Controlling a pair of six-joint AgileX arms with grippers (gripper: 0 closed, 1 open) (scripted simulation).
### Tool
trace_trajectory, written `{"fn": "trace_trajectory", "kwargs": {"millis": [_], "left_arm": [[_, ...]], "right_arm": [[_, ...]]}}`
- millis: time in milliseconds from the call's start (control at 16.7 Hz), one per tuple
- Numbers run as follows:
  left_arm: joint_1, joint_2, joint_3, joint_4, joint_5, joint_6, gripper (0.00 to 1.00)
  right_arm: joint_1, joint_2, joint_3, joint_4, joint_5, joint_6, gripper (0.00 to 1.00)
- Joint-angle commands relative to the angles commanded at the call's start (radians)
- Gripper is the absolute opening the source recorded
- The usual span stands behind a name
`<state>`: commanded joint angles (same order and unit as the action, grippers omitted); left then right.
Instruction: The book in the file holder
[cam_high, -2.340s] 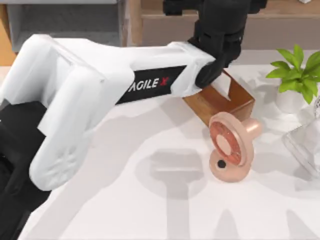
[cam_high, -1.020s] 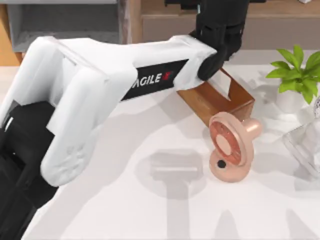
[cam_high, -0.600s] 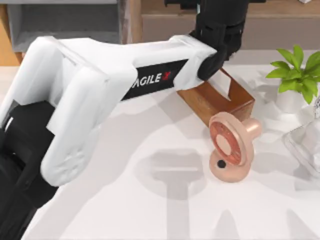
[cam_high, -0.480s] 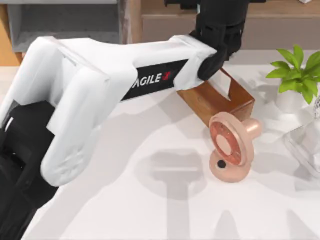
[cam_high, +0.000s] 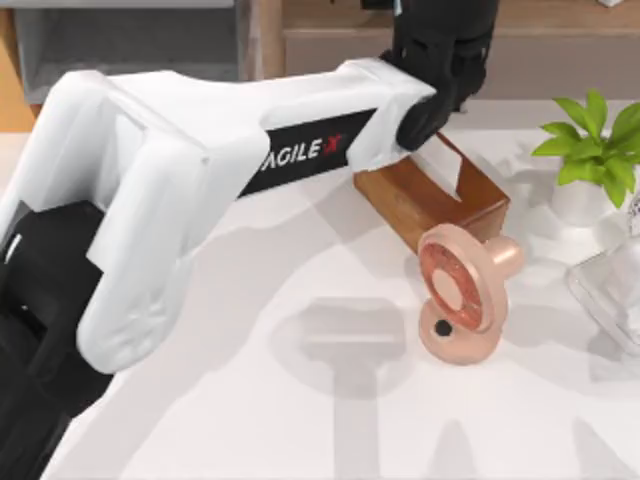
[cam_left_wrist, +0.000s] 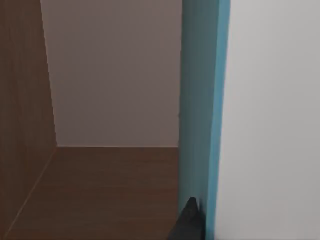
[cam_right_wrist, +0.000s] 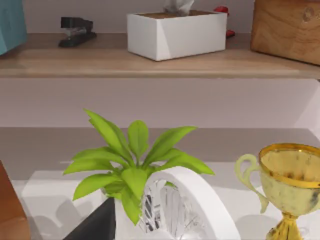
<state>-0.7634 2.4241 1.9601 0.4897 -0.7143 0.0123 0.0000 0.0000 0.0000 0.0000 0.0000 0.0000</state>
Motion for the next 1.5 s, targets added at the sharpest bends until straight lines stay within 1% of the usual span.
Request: {"fn": "trace_trajectory", "kwargs": {"millis": [360,480,660,900,1200,1320,1500], "left_arm": [[-0.001,-0.002,-0.010,0.004,0.003,0.009,0.00],[-0.006,-0.032,-0.048,0.018,0.020,0.049,0.00],[-0.023,-0.106,-0.162,0.051,0.058,0.167,0.00],[-0.064,-0.268,-0.403,0.096,0.103,0.383,0.00],[-0.103,-0.535,-0.796,0.155,0.144,0.682,0.00],[-0.087,-0.632,-0.964,0.172,0.159,0.804,0.00],[-0.004,-0.742,-1.180,0.191,0.201,0.982,0.00]], "right_arm": [[0.000,0.000,0.000,0.000,0.000,0.000,1.00],[0.000,0.000,0.000,0.000,0.000,0.000,1.00],[0.000,0.000,0.000,0.000,0.000,0.000,1.00],[0.000,0.000,0.000,0.000,0.000,0.000,1.00],[0.000,0.000,0.000,0.000,0.000,0.000,1.00],[0.000,0.000,0.000,0.000,0.000,0.000,1.00],[0.000,0.000,0.000,0.000,0.000,0.000,1.00]]}}
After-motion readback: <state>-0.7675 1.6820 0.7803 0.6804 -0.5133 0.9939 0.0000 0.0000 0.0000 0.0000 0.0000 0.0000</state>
